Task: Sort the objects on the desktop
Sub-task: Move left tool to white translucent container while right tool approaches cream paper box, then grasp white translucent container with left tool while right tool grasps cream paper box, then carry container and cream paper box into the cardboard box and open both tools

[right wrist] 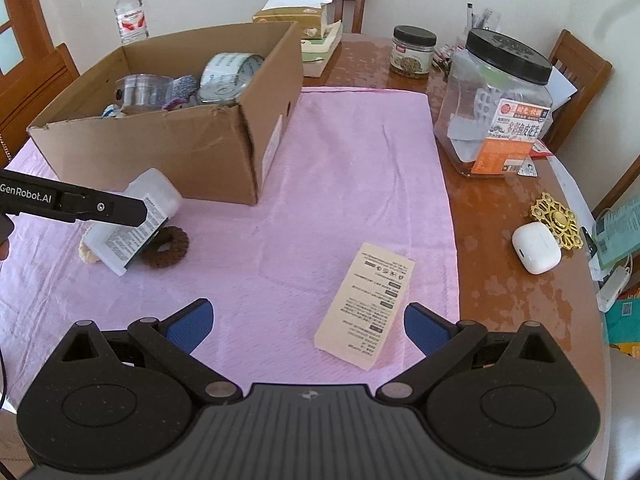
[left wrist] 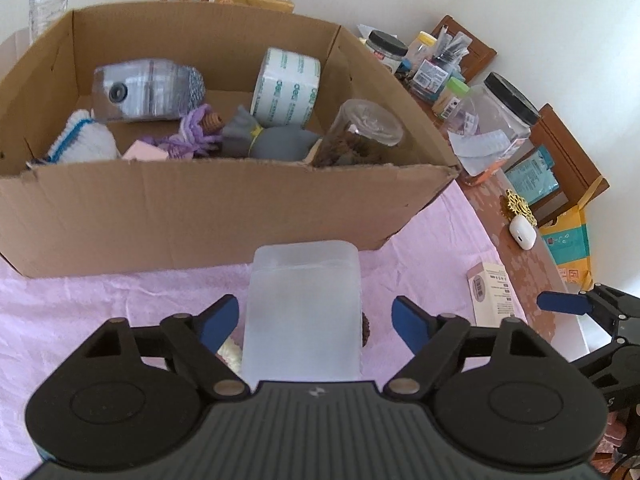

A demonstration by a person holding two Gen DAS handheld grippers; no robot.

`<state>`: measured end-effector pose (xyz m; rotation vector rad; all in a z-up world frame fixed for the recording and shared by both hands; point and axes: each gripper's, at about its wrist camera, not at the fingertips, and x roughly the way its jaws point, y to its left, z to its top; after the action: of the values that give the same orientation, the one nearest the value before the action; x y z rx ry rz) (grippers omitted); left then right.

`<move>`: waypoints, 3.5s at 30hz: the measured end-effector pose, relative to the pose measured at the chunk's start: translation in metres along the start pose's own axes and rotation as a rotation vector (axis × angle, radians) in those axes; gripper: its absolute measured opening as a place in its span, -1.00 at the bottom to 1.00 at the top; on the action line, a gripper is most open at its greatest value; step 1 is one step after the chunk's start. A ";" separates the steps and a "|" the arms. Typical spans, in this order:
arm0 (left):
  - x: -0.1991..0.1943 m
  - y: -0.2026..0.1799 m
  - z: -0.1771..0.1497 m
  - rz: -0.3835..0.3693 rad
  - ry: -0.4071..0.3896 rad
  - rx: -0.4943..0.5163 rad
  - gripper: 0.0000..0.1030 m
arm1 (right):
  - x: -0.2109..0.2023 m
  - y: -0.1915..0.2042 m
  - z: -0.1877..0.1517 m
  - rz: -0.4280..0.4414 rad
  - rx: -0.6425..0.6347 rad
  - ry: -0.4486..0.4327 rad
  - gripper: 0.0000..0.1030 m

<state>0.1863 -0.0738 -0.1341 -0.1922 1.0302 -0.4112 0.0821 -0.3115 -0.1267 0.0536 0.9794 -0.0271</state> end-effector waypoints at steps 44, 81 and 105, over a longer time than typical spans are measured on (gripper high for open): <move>-0.014 -0.010 -0.002 0.008 0.062 0.185 0.29 | 0.028 -0.008 -0.008 0.227 -0.533 0.196 0.97; -0.114 -0.016 0.028 -0.020 -0.075 0.314 0.29 | -0.055 0.050 0.046 0.184 -0.594 -0.038 0.64; -0.097 0.017 0.111 0.053 -0.141 0.370 0.30 | -0.048 0.099 0.126 0.162 -0.432 -0.143 0.64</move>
<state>0.2422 -0.0222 -0.0071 0.1364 0.8028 -0.5243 0.1644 -0.2195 -0.0140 -0.2625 0.8184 0.3254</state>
